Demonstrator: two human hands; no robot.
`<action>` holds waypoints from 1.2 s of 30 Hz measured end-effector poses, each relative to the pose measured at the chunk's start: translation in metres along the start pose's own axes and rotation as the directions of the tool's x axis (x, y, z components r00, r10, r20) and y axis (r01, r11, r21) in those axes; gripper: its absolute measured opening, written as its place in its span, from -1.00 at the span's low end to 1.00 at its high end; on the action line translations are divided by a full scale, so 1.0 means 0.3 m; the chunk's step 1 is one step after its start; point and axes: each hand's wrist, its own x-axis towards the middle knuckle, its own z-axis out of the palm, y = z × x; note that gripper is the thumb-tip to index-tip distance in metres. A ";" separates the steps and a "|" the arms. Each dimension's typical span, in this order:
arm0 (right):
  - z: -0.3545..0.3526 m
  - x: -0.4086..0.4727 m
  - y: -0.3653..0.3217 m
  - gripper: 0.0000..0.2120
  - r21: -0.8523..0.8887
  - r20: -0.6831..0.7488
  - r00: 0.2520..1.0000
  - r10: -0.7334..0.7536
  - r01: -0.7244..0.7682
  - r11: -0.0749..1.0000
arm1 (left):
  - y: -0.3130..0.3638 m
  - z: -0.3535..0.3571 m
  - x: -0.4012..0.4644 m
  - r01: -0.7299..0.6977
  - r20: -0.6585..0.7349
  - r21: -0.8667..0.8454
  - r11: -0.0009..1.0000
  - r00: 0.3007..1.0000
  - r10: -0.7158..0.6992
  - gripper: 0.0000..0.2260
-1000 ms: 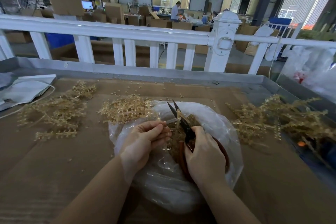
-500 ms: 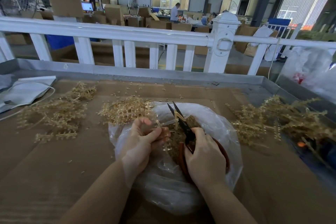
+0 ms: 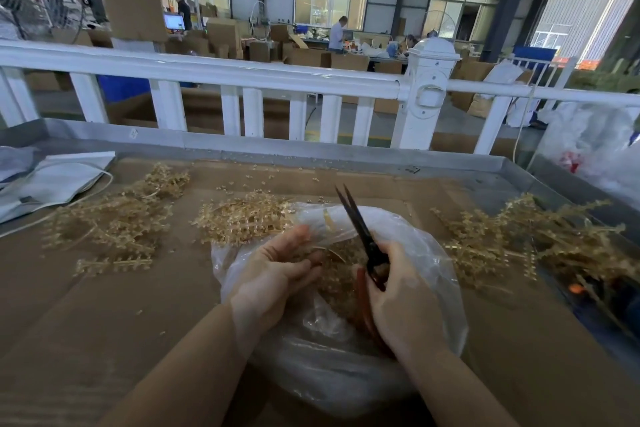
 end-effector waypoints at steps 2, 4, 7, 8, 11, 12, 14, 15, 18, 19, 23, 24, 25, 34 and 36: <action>-0.045 0.010 -0.013 -0.83 0.041 0.047 0.999 0.012 -0.014 0.999 | 0.018 -0.007 0.006 0.026 -0.008 -0.099 0.995 1.000 -0.026 -0.47; -0.079 0.013 -0.026 -0.80 0.175 0.143 0.988 0.052 -0.077 0.982 | 0.035 -0.006 0.009 0.033 -0.017 -0.134 0.990 0.999 -0.036 -0.44; -0.104 -0.002 -0.040 -0.80 0.311 0.299 0.951 0.078 -0.174 0.934 | 0.053 0.017 0.013 -0.001 -0.054 -0.166 0.986 0.999 -0.008 -0.45; -0.103 -0.011 -0.038 -0.80 0.297 0.327 0.942 0.073 -0.176 0.938 | 0.057 0.027 0.012 -0.015 -0.088 -0.179 0.984 0.996 -0.001 -0.50; -0.093 -0.036 -0.033 -0.77 0.259 0.328 0.943 0.050 -0.141 0.955 | 0.066 0.051 0.001 -0.018 -0.205 -0.090 0.996 0.979 -0.001 -0.66; -0.092 -0.040 -0.032 -0.77 0.259 0.322 0.946 0.048 -0.137 0.956 | 0.065 0.053 -0.003 -0.011 -0.228 -0.041 0.999 0.974 0.001 -0.68; -0.091 -0.046 -0.035 -0.77 0.261 0.325 0.944 0.050 -0.140 0.955 | 0.061 0.053 -0.007 0.010 -0.247 -0.014 1.000 0.969 -0.013 -0.70; -0.090 -0.049 -0.036 -0.78 0.261 0.329 0.943 0.051 -0.142 0.955 | 0.062 0.053 -0.008 0.031 -0.246 -0.021 0.999 0.969 -0.035 -0.73; -0.087 -0.055 -0.036 -0.78 0.227 0.318 0.947 0.049 -0.126 0.966 | 0.069 0.055 -0.009 0.117 -0.229 -0.045 0.992 0.966 -0.125 -0.65; -0.085 -0.057 -0.036 -0.79 0.212 0.313 0.949 0.044 -0.115 0.971 | 0.069 0.052 -0.008 0.136 -0.217 -0.033 0.990 0.966 -0.140 -0.57; -0.078 -0.061 -0.032 -0.80 0.204 0.296 0.955 0.033 -0.097 0.974 | 0.071 0.042 -0.011 0.090 -0.158 0.191 0.977 0.986 -0.060 -0.49; -0.078 -0.061 -0.034 -0.80 0.204 0.291 0.956 0.033 -0.096 0.974 | 0.073 0.039 -0.014 0.080 -0.159 0.299 0.951 0.987 -0.033 -0.53; -0.078 -0.062 -0.035 -0.80 0.204 0.289 0.957 0.032 -0.094 0.974 | 0.076 0.038 -0.020 0.071 -0.154 0.403 0.912 0.988 -0.009 -0.56; -0.082 -0.060 -0.032 -0.79 0.234 0.272 0.961 0.044 -0.111 0.966 | 0.063 0.053 -0.055 0.020 -0.115 0.655 0.755 0.991 0.074 -0.61; -0.084 -0.060 -0.032 -0.79 0.234 0.266 0.963 0.045 -0.110 0.966 | 0.057 0.056 -0.054 0.045 -0.136 0.630 0.776 0.989 0.053 -0.63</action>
